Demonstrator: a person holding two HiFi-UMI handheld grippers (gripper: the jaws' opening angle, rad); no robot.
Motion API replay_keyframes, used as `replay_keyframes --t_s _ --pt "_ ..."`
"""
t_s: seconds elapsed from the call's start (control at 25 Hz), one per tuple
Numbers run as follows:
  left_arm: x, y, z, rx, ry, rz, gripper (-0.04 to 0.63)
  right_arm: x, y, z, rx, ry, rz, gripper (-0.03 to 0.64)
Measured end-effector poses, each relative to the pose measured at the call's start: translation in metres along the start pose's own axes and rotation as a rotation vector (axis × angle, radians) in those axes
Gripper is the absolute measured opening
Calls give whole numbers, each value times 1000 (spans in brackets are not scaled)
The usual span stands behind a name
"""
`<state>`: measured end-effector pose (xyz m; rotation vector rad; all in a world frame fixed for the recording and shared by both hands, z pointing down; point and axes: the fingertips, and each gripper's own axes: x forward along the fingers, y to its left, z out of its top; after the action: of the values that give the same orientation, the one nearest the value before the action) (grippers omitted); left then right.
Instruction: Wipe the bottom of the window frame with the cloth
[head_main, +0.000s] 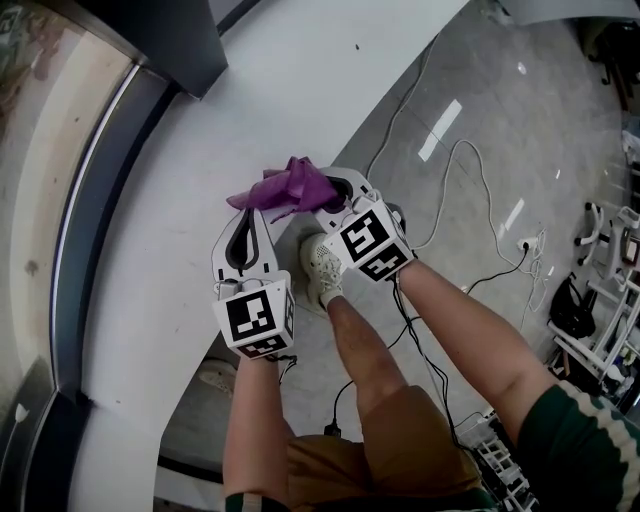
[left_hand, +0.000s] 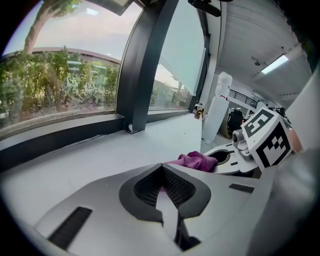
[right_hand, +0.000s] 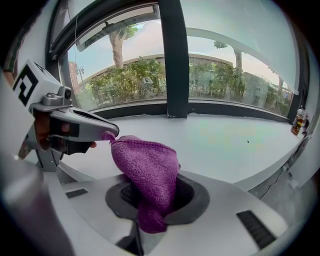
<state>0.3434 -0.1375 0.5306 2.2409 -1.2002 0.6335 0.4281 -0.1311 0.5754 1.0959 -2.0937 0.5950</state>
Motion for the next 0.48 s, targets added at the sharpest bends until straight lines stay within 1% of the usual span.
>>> replay_keyframes --t_s 0.12,0.24,0.48 --pt "-3 -3 -3 -18 -2 0 9 -3 2 -5 25 0 5 87" --pt "-5 -2 -4 -37 -9 10 9 -4 3 -7 9 3 15 87" --pt "-8 3 -6 -55 -12 56 9 -4 2 -8 10 29 32 87"
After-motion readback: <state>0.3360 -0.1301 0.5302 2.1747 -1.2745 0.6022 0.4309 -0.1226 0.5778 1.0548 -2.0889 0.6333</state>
